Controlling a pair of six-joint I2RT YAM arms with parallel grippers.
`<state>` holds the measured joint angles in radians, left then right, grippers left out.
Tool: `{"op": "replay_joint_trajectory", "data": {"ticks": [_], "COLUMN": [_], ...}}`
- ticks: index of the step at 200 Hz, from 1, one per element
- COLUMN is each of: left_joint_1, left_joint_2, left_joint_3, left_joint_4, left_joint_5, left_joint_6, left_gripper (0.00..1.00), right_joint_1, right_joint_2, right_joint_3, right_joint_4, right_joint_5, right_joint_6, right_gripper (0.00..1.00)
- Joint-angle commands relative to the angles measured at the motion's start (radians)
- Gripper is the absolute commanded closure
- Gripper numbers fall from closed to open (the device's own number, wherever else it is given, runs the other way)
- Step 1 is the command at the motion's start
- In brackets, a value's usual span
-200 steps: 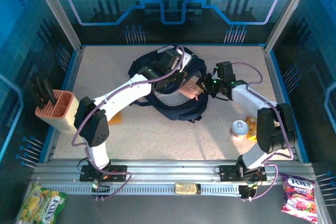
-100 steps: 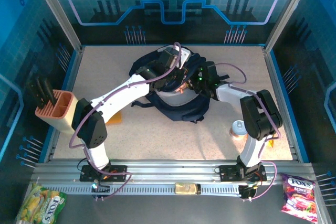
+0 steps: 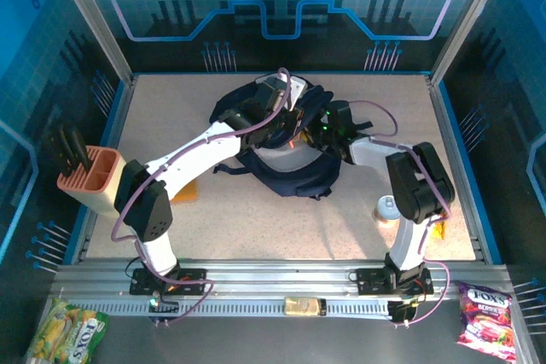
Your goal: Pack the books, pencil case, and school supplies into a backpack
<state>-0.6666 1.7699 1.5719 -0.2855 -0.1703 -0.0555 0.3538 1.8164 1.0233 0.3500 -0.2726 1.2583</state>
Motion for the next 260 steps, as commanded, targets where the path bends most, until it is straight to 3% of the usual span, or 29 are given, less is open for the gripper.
{"op": "replay_joint_trajectory", "data": {"ticks": [1, 30, 61, 98, 143, 172, 208, 260], "left_joint_1": [0.008, 0.009, 0.01, 0.009, 0.01, 0.009, 0.009, 0.012], "left_joint_2": [-0.073, -0.07, -0.065, -0.043, -0.033, -0.035, -0.032, -0.006], "left_joint_3": [-0.001, -0.01, -0.013, 0.012, 0.027, 0.023, 0.016, 0.01], "left_joint_4": [0.135, 0.14, 0.148, 0.15, 0.137, 0.134, 0.126, 0.109], "left_joint_5": [0.03, 0.044, 0.057, 0.098, 0.102, 0.1, 0.084, 0.087], "left_joint_6": [-0.029, -0.031, -0.042, -0.079, -0.097, -0.098, -0.094, -0.09], "left_gripper": [1.0, 1.0, 1.0, 1.0, 1.0, 1.0, 1.0, 1.0], "right_joint_1": [-0.034, -0.035, -0.007, 0.023, 0.032, 0.02, -0.024, -0.101], "right_joint_2": [-0.124, -0.234, -0.24, -0.125, 0.022, 0.098, 0.101, -0.229], "right_joint_3": [-0.089, -0.138, -0.165, -0.08, 0.03, 0.108, 0.096, -0.215], "right_joint_4": [0.006, -0.108, -0.158, -0.092, 0.011, 0.017, 0.035, 0.101], "right_joint_5": [-0.034, -0.021, -0.021, -0.077, -0.051, -0.032, -0.067, -0.112], "right_joint_6": [-0.087, -0.155, -0.16, -0.139, -0.093, -0.103, -0.114, -0.127], "right_gripper": [0.4, 0.38, 0.41, 0.55, 0.71, 0.75, 0.73, 0.49]}}
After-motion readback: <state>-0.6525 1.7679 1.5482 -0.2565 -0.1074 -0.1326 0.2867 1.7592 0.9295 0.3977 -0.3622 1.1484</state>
